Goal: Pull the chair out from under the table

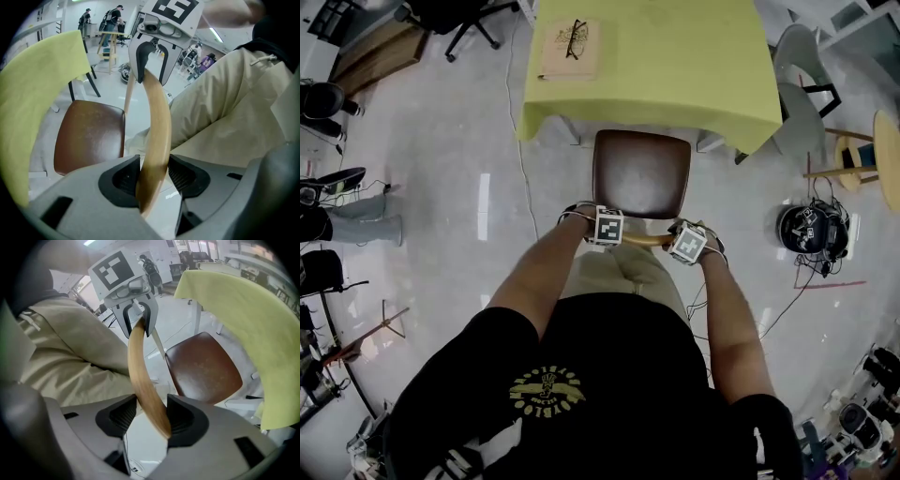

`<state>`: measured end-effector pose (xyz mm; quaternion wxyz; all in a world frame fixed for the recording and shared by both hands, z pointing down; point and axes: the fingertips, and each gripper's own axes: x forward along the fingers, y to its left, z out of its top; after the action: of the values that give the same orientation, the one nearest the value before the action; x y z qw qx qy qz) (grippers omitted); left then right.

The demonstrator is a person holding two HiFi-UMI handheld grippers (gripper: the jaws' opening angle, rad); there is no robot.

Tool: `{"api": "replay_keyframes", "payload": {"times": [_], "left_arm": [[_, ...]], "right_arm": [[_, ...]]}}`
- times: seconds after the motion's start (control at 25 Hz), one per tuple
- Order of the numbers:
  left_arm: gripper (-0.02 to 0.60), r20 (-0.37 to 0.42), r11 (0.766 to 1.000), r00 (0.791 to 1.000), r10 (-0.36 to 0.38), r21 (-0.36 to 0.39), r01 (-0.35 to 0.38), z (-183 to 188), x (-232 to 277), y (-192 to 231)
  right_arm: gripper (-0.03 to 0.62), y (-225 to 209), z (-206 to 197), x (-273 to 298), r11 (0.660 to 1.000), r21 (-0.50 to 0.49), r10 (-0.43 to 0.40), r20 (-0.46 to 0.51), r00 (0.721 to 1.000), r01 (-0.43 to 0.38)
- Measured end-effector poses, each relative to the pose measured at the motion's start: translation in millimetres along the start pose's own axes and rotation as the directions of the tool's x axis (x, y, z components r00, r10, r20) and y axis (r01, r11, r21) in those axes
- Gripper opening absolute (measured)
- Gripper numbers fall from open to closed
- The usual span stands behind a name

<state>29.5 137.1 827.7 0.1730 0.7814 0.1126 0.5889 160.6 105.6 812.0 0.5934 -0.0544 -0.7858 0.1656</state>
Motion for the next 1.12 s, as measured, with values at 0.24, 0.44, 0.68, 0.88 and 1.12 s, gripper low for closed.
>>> {"api": "replay_keyframes", "payload": {"times": [0.24, 0.44, 0.68, 0.88, 1.12], "left_arm": [[0.184, -0.003, 1.000, 1.000, -0.003, 0.011, 0.003, 0.6, 7.3, -15.7], [0.184, 0.012, 1.000, 1.000, -0.013, 0.011, 0.013, 2.1, 14.4, -36.5], [0.184, 0.028, 1.000, 0.999, -0.027, 0.015, 0.027, 3.7, 14.6, -41.7], [0.184, 0.141, 0.990, 0.990, -0.026, -0.130, 0.044, 3.2, 0.2, -35.1], [0.122, 0.335, 0.903, 0.924, 0.187, -0.429, -0.027, 5.4, -38.5, -24.0]], "right_arm": [[0.201, 20.5, -11.3, 7.5, 0.999, 0.031, 0.016, -0.016, 1.000, -0.015], [0.201, 39.3, -16.4, 12.3, 0.999, 0.040, 0.023, -0.021, 1.000, -0.022], [0.202, 43.4, -21.5, 9.1, 0.993, 0.098, 0.064, -0.023, 0.998, -0.061], [0.210, 39.3, -21.0, 8.8, 0.984, 0.158, 0.078, 0.055, 0.995, -0.086], [0.210, 25.5, -22.4, -22.4, 0.944, 0.323, -0.024, 0.260, 0.965, -0.064]]}}
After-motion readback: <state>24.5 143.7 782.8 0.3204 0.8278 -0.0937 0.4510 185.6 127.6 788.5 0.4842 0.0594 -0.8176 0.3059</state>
